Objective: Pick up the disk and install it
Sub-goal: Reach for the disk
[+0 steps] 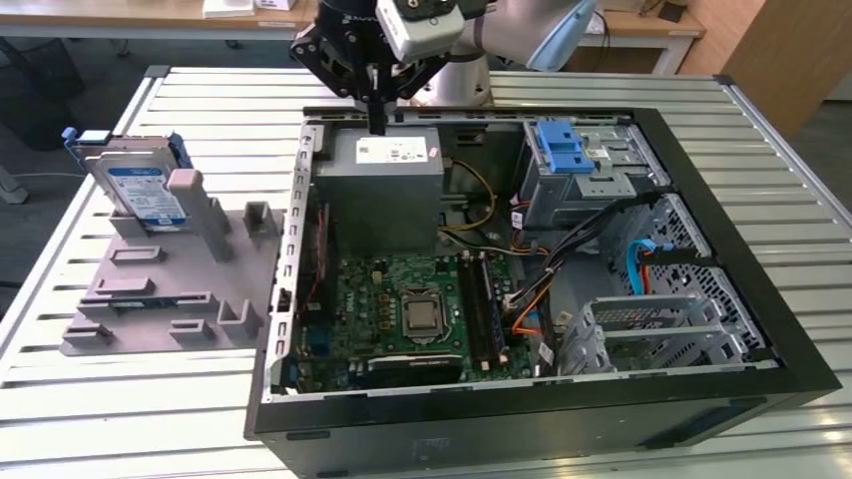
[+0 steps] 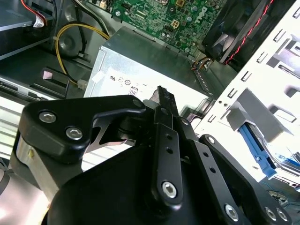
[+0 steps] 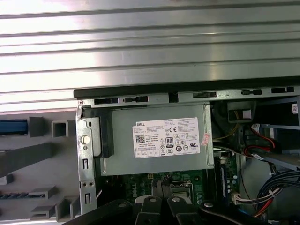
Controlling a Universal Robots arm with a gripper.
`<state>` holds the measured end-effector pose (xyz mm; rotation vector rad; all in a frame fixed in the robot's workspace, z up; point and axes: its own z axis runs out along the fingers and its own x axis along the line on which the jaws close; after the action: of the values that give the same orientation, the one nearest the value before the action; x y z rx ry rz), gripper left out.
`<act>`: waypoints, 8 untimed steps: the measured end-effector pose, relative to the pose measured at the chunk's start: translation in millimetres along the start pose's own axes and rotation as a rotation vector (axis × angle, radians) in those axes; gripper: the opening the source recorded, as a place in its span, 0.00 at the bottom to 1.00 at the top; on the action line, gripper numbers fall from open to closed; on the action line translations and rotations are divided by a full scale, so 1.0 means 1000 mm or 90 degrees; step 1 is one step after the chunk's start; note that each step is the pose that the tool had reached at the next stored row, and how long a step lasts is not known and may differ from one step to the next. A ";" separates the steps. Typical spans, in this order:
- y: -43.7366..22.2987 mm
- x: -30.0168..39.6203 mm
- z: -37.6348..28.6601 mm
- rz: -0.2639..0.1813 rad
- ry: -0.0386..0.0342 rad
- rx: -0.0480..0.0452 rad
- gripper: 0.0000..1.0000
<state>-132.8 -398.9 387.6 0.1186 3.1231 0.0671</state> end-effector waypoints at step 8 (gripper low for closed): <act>-0.0002 0.0016 0.0009 0.000 0.0009 0.0000 0.11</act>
<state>-134.4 -398.9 386.7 0.1188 3.1245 0.0671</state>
